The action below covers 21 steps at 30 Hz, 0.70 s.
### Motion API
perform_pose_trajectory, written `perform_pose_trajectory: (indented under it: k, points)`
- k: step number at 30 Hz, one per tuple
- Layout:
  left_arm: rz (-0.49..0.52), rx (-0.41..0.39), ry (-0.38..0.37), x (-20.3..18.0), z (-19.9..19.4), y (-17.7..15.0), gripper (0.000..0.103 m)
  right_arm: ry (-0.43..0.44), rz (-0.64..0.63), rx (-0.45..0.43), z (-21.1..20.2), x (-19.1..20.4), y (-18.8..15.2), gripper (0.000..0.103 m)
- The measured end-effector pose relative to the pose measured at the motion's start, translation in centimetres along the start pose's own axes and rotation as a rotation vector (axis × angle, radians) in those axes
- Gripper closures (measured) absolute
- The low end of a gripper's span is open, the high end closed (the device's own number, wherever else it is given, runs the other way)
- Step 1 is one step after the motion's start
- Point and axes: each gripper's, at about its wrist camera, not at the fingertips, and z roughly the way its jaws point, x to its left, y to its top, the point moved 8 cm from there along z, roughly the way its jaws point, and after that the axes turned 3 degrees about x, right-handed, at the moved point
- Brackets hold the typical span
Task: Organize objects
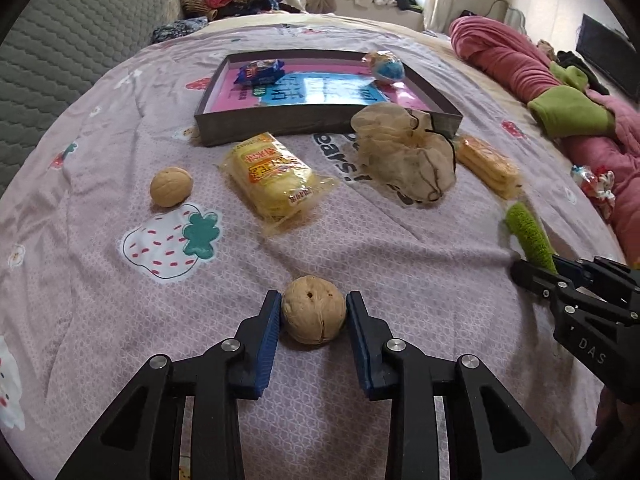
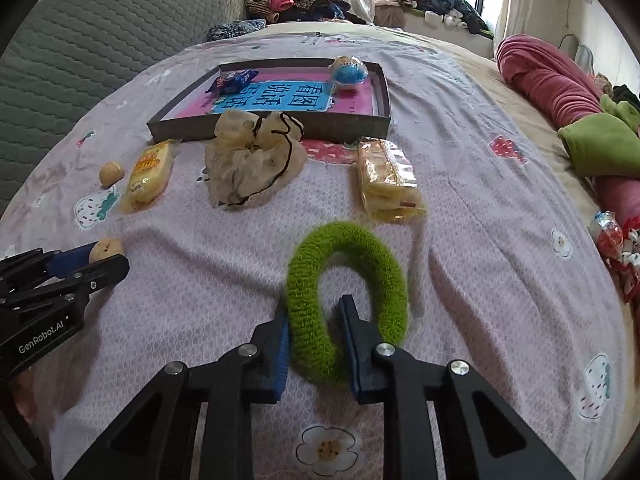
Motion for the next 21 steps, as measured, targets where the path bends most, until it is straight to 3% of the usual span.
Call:
perform_pose_trajectory:
  k: [5,21]
  points:
    - [-0.011,-0.002,-0.009,0.0,-0.2,0.0,0.069,0.047,0.020,-0.010,-0.7,0.0,-0.1,0.085]
    - [-0.022,-0.060,-0.021,0.5,-3.7,1.0,0.069,0.054,0.016,-0.069,-3.8,0.4,0.8,0.085]
